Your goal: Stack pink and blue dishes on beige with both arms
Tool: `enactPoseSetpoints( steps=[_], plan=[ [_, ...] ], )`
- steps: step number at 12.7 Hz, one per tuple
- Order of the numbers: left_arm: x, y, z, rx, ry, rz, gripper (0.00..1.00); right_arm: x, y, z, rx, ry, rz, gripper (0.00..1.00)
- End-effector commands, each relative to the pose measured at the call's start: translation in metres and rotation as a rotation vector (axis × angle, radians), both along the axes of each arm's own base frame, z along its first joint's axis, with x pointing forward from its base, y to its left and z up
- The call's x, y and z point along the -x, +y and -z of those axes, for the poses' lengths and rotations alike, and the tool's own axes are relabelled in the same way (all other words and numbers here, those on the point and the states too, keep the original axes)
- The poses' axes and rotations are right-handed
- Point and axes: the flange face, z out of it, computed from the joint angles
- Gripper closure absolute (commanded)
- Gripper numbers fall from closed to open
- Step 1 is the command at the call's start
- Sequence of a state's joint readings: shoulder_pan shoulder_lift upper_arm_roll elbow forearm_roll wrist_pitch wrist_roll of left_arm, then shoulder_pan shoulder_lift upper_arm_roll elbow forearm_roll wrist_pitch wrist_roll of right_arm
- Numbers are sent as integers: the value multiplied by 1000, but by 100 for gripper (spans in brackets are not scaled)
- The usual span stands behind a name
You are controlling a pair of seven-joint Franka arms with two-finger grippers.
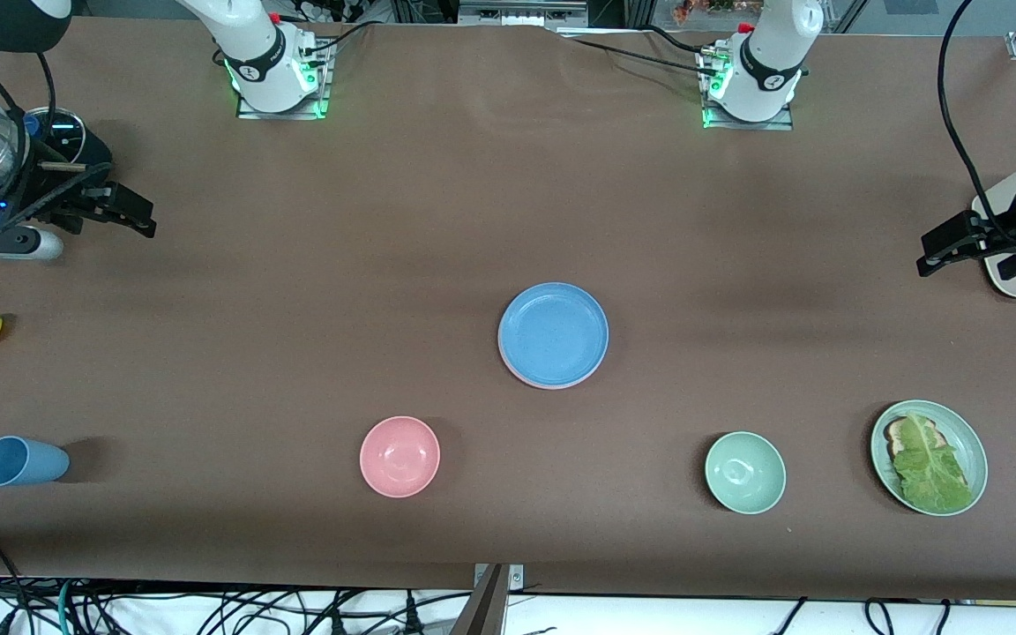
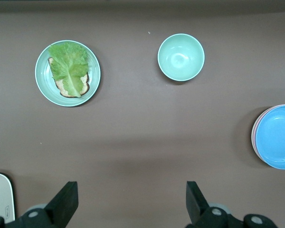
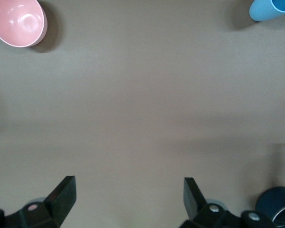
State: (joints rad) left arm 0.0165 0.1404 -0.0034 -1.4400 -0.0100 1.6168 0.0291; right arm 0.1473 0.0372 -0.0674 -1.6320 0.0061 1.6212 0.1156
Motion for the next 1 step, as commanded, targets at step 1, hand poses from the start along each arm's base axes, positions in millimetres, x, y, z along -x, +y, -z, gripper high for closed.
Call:
enactPoseSetpoints(
  steps=[1],
  plan=[
    [0,0,-8,9,-7,18,0,8,-2,-12,10,-4,-14,0]
  ],
)
